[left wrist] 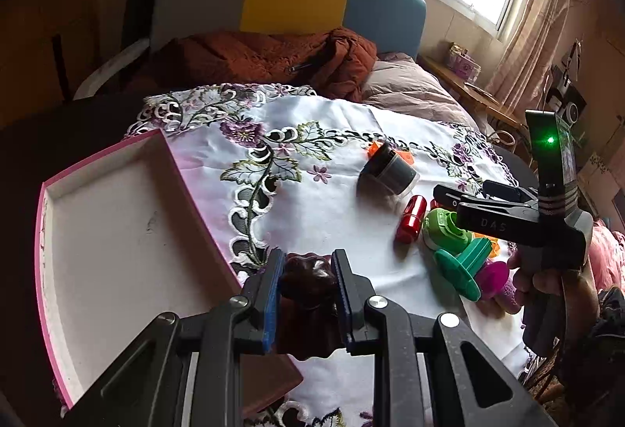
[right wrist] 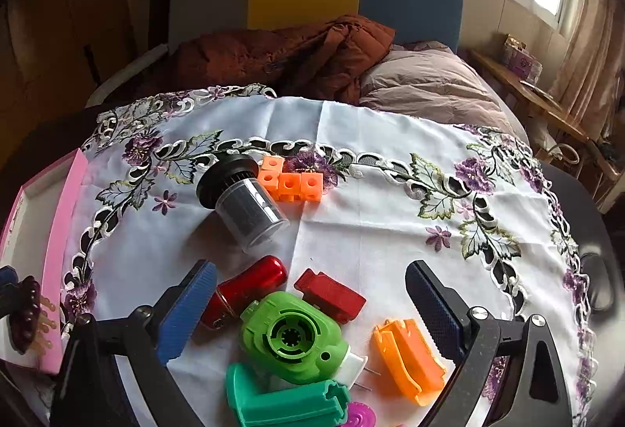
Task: Organize rigid objects
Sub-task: 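Carry the brown lid over the pink tray with left while right grasps the black-capped clear jar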
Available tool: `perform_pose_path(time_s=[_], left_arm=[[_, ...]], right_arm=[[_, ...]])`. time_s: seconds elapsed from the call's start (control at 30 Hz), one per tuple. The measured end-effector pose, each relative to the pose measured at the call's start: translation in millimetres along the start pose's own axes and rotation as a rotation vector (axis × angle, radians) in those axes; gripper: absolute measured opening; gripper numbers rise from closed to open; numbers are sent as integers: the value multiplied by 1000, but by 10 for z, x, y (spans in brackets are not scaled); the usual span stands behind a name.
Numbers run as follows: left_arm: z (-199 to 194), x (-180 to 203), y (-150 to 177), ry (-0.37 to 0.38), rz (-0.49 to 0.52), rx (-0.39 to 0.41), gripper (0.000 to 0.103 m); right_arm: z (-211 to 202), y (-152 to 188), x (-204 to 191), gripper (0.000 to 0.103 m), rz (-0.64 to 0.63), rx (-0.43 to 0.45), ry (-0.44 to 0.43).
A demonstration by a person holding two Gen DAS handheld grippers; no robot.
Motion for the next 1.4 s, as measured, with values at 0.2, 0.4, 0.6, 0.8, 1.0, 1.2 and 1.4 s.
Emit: perform_pose_path(time_s=[0.2,0.4,0.6,0.8,1.0,1.2,1.4], left_arm=[[-185,-324,73,-47,-52,13,24],[-289,-609,214,-99,-100,4,24],[-391,-807,309,-132,-131,6,24],[-468,-975,371,-150,-160,12,24],[-498,-1067,430,-151,-189,13,24],[-498,-1124,504,-148,-210,8,24],[-467,-1164,568,-146,-221,1,24]], right_arm=[[-42,-99,-188,93,-77,49,35],[-45,-170,-374,93,-110,69,18],[102,-256,-549,93,-140,40,-10],[383,-340,-597,93,-146,-40,-27],[717,-325,-734,82,-160,-171,-74],[925,-134,-811,43,-184,-259,-83],[721,73,-984,43,-248,-245,-85]])
Point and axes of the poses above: each gripper's, at about its wrist camera, not at the fingertips, and z roughly the way its jaws point, x to its right, y to its underside, the point moved 8 cm from there along z, roughly the way its jaws point, and after that the axes turned 6 degrees about z, right-handed, at the moved point
